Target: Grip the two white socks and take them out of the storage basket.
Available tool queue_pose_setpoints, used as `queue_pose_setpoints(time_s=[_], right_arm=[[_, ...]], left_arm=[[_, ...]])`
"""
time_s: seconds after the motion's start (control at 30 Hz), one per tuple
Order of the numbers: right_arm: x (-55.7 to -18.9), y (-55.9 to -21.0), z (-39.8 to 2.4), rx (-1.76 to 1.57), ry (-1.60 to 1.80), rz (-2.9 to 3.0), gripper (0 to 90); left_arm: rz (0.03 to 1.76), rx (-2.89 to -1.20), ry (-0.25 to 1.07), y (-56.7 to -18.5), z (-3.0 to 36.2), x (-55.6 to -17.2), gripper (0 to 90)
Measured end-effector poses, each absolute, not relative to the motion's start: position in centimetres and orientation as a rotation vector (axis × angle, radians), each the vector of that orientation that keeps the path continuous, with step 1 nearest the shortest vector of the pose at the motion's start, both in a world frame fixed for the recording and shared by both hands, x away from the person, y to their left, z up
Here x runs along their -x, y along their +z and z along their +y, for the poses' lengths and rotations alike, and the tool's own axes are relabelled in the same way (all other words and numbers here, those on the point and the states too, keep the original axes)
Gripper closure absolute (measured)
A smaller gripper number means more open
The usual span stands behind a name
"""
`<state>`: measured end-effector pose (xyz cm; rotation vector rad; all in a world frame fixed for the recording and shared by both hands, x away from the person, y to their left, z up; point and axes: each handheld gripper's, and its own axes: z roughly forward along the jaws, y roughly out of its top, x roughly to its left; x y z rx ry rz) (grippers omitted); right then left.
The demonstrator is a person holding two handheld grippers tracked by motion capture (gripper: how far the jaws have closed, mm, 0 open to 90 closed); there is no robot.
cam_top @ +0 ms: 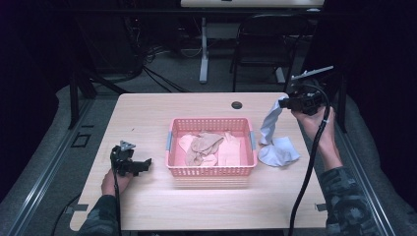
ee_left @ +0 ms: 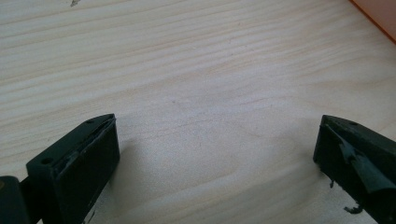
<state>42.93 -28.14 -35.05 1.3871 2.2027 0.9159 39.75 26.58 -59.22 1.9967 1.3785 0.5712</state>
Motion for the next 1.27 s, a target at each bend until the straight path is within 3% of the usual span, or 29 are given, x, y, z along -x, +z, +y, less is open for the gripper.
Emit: queue_pose_setpoints(time_s=[0.8,1.07,1.27], right_arm=[[-44.7,-49.5,-30.7,-1.687,0.597,2.373,85.6],[-44.1,-49.1,-32.1,-1.694,0.702,2.372,60.0],[-42.5,-46.8,-32.6,-1.634,0.747,2.344,32.2]], left_arm=[[1.380,-1.996,0.571,-59.2,26.6,-39.7,0.1],[1.380,-1.996,0.571,-59.2,26.6,-39.7,0.1],[1.380,-1.996,0.571,-59.2,26.6,-39.7,0.1]])
